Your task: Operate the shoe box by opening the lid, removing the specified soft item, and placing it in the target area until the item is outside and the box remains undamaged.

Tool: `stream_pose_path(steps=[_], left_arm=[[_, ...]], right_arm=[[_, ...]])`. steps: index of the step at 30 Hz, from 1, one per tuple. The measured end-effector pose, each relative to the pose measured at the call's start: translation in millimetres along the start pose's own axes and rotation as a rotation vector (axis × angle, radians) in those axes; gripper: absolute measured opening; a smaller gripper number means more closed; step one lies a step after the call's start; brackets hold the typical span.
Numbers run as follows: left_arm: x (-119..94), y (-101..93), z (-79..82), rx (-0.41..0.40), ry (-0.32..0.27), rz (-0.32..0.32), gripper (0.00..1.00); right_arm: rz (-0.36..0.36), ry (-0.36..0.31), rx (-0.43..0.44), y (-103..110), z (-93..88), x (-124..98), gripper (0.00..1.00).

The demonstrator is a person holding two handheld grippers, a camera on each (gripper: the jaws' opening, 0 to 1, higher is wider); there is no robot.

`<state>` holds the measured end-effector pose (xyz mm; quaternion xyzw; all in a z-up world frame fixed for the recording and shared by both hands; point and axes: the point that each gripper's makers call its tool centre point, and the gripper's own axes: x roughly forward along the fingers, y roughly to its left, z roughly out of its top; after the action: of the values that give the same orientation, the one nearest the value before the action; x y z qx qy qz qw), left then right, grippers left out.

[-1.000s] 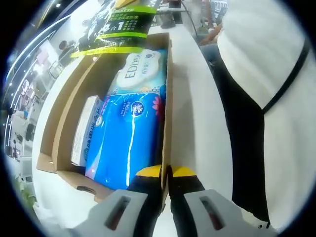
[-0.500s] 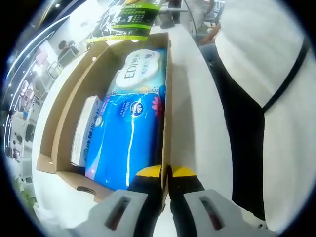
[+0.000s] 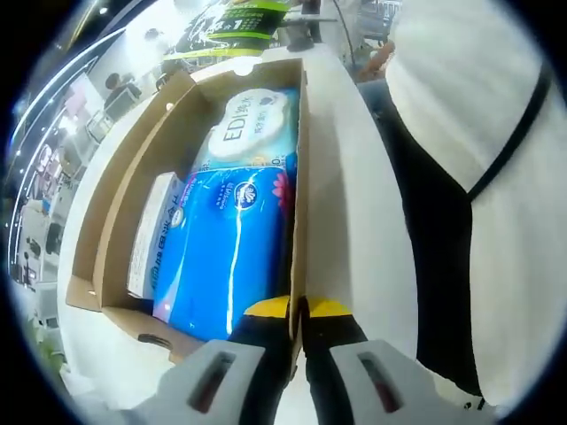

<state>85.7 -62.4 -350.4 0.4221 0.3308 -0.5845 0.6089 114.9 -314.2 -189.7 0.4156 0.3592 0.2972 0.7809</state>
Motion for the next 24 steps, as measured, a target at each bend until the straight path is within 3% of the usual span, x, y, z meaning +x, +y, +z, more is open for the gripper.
stream_pose_path(steps=[12,24], left_arm=[[-4,0.2,5.2,0.000,0.000,0.001,0.03],[-6,0.1,6.5,-0.003,0.001,0.006,0.04]], right_arm=[[-0.014,-0.057,0.020,-11,11.5,-30,0.00],[-0.095,-0.070,0.009,-24,14.7,-47,0.00]])
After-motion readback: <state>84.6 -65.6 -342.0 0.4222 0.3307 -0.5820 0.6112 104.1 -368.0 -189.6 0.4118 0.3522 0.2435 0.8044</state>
